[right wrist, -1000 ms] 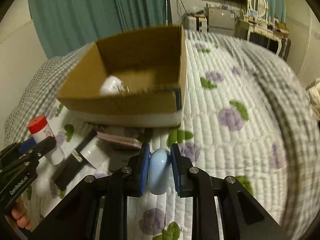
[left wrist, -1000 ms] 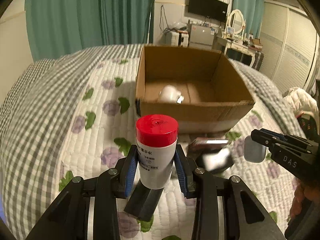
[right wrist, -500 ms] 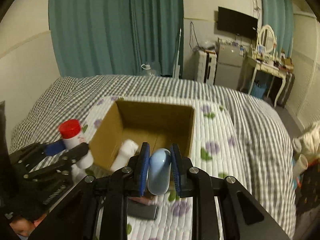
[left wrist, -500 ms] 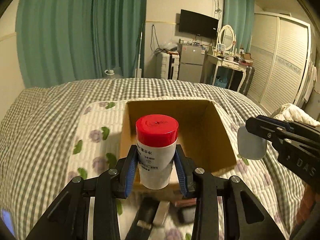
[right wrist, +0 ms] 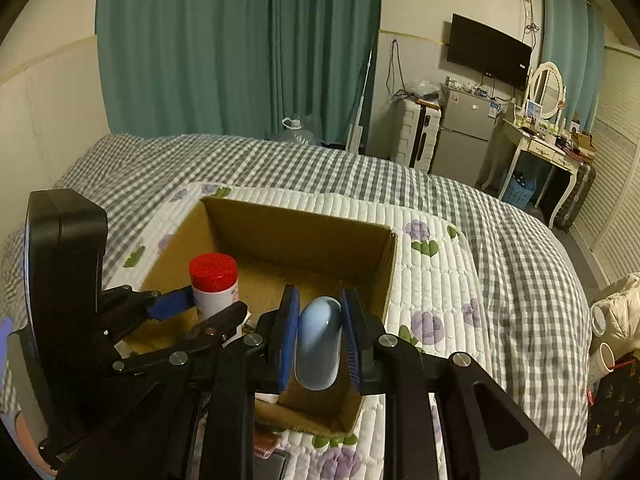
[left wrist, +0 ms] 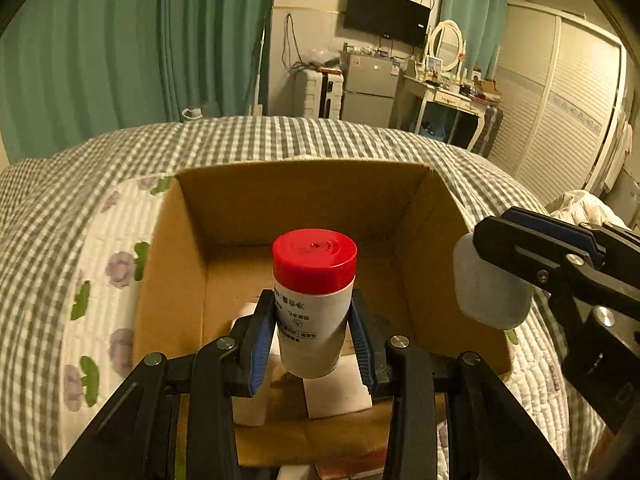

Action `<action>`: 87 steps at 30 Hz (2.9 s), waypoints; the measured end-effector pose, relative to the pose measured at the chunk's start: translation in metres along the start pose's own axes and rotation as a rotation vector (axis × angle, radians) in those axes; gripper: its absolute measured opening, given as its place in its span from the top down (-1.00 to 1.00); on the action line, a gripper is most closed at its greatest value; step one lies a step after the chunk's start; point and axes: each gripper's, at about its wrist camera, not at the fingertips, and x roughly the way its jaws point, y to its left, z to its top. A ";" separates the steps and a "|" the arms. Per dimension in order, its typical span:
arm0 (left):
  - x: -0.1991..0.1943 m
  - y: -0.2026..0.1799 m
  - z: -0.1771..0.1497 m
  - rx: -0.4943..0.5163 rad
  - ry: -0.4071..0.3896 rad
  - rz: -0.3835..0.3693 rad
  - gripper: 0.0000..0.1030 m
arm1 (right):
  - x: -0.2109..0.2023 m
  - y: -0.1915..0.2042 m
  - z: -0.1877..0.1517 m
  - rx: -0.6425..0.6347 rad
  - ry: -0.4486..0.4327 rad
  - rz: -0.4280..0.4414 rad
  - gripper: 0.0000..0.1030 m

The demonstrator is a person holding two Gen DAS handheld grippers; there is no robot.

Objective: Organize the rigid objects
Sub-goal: 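Place the red-capped bottle in the box with the left tool while the right tool places the earbud case, then grasp the black remote with the left tool while the right tool grasps the UGREEN power bank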

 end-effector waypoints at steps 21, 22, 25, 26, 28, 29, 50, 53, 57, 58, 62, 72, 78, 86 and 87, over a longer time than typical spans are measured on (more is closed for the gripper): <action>-0.032 0.019 0.009 0.024 -0.096 0.080 0.05 | 0.051 -0.005 -0.010 0.059 0.052 0.003 0.59; -0.035 0.020 0.009 0.019 -0.098 0.078 0.05 | 0.052 -0.006 -0.009 0.066 0.055 0.007 0.59; -0.045 0.023 0.011 0.012 -0.104 0.085 0.05 | 0.052 -0.006 -0.009 0.084 0.064 0.015 0.45; -0.048 0.024 0.012 0.012 -0.105 0.087 0.05 | 0.049 -0.007 -0.008 0.090 0.064 0.003 0.32; -0.061 0.027 0.014 0.011 -0.114 0.092 0.05 | 0.036 -0.007 -0.006 0.086 0.046 -0.026 0.13; -0.068 0.028 0.014 0.009 -0.118 0.093 0.05 | 0.023 -0.007 -0.004 0.080 0.028 -0.027 0.12; -0.204 0.043 -0.041 0.008 -0.166 0.104 -0.02 | -0.164 0.029 -0.028 0.101 -0.048 -0.099 -0.20; -0.191 0.052 -0.062 0.001 -0.130 0.115 -0.02 | -0.151 0.041 -0.053 0.126 -0.008 -0.056 -0.20; -0.161 0.064 -0.097 -0.033 -0.064 0.096 -0.02 | -0.122 0.046 -0.091 0.169 0.048 -0.015 -0.20; -0.155 0.064 -0.103 -0.027 -0.053 0.098 -0.02 | -0.112 0.046 -0.098 0.165 0.067 -0.018 -0.21; -0.120 0.063 -0.133 0.026 0.028 0.112 -0.17 | -0.072 0.049 -0.131 0.111 0.135 -0.075 -0.72; -0.048 0.054 -0.173 0.078 0.173 0.128 -0.44 | -0.016 0.040 -0.161 0.133 0.191 -0.101 -0.79; -0.030 0.055 -0.169 0.077 0.171 0.119 -0.44 | 0.004 0.034 -0.161 0.169 0.215 -0.090 -0.79; -0.011 0.051 -0.158 0.098 0.183 0.095 -0.13 | 0.024 0.032 -0.158 0.186 0.223 -0.081 -0.79; -0.010 0.051 -0.158 0.100 0.180 0.093 -0.08 | 0.026 0.031 -0.158 0.189 0.223 -0.077 -0.79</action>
